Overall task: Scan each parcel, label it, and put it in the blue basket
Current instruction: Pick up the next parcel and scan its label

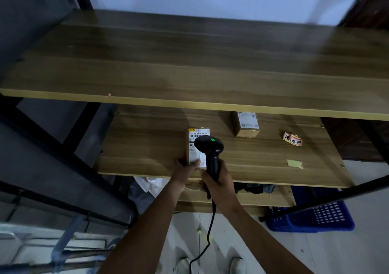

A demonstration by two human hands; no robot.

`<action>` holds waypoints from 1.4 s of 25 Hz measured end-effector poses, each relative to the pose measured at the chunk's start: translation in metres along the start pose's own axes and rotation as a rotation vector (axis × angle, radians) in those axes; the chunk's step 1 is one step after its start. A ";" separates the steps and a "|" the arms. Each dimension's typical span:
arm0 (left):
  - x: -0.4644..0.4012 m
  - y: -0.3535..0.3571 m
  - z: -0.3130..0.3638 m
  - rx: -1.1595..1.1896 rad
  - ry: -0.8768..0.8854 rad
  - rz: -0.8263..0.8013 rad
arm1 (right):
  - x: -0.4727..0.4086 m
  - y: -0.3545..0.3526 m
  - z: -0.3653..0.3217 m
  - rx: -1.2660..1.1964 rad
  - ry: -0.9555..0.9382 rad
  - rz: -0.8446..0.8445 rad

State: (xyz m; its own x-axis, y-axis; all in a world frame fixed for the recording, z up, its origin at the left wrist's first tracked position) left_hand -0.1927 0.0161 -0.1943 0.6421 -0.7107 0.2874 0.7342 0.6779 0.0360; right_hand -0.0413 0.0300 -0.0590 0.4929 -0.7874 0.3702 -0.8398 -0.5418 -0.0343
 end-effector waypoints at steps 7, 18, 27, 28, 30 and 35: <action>-0.021 -0.002 -0.038 0.017 -0.053 0.004 | 0.000 -0.003 0.000 0.001 0.000 -0.008; 0.003 -0.002 -0.002 0.005 -0.047 0.016 | 0.002 -0.005 0.001 0.024 0.018 0.013; 0.010 -0.038 0.022 0.107 -0.070 0.132 | -0.018 0.010 0.005 -0.257 0.215 -0.014; 0.011 -0.054 0.025 0.097 -0.067 0.194 | -0.028 0.017 0.007 -0.295 0.265 -0.009; 0.016 -0.093 0.027 -0.004 -0.049 0.346 | -0.053 0.035 0.010 -0.339 0.341 -0.004; 0.034 -0.171 0.019 -0.077 0.027 0.557 | -0.129 0.103 0.018 -0.312 0.421 -0.093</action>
State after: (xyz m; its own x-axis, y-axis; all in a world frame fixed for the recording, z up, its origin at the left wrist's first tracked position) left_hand -0.3004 -0.1200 -0.1727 0.9421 -0.2546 0.2181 0.2959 0.9373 -0.1841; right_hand -0.1872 0.0703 -0.1270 0.4884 -0.5196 0.7010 -0.8564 -0.4397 0.2707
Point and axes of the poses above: each hand's wrist, its own x-axis away from the middle knuckle, its own y-axis out of the palm, z = x × y, the point moved 7 cm from there along -x, towards the middle knuckle, and after that the axes turned 12 degrees about y, right-handed, at the moved point
